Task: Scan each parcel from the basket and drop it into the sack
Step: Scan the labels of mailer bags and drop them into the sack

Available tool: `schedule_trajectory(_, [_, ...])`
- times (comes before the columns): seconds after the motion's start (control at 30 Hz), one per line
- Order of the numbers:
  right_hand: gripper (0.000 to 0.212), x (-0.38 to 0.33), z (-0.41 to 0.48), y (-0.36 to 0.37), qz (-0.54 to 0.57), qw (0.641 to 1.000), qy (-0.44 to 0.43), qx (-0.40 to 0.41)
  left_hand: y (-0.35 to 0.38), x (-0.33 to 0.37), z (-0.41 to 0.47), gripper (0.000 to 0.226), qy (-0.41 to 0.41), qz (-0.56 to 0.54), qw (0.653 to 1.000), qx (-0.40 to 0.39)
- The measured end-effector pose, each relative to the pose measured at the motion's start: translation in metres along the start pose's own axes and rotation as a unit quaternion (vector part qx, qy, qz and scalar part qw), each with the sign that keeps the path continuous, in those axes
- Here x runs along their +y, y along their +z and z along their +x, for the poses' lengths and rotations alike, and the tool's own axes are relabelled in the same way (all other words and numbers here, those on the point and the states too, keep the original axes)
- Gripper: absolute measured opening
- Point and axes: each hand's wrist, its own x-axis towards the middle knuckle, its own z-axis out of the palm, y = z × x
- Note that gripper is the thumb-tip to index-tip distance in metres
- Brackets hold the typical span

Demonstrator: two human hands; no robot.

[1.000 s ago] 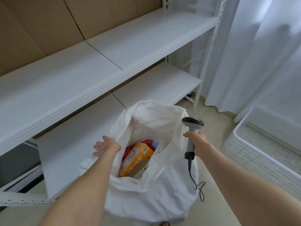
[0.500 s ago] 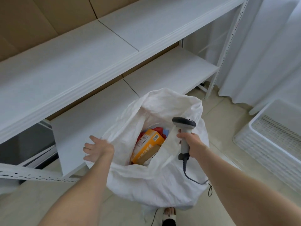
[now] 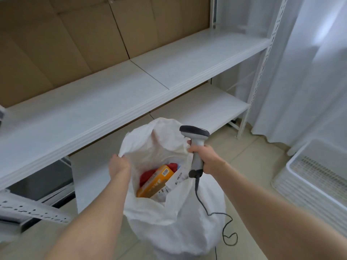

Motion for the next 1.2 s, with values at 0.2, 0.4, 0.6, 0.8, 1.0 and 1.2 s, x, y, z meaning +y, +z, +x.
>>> schedule_trajectory(0.2, [0.019, 0.031, 0.009, -0.006, -0.031, 0.996, 0.043, 0.069, 0.018, -0.020, -0.009, 0.033, -0.043, 0.005, 0.998, -0.047])
schedule_trajectory(0.4, [0.014, 0.047, 0.017, -0.002, -0.068, 0.995, 0.058, 0.052, 0.037, -0.007, -0.020, 0.033, -0.023, 0.076, 0.988, -0.130])
schedule_trajectory(0.6, [0.013, 0.050, 0.022, -0.018, -0.091, 0.991, 0.074, 0.069, 0.048, 0.007, -0.031, 0.081, -0.009, 0.130, 0.981, -0.141])
schedule_trajectory(0.8, [0.024, 0.034, 0.012, -0.032, -0.115, 0.990, 0.058, 0.058, 0.050, 0.034, -0.050, 0.092, 0.060, 0.211, 0.971, -0.092])
schedule_trajectory(1.0, [0.015, 0.005, -0.023, -0.068, -0.080, 0.995, 0.001, 0.052, 0.047, 0.085, -0.097, 0.062, 0.154, 0.200, 0.966, -0.052])
schedule_trajectory(1.2, [0.017, -0.040, -0.078, -0.128, -0.062, 0.995, -0.057, 0.051, 0.066, 0.148, -0.183, 0.054, 0.181, 0.147, 0.959, -0.160])
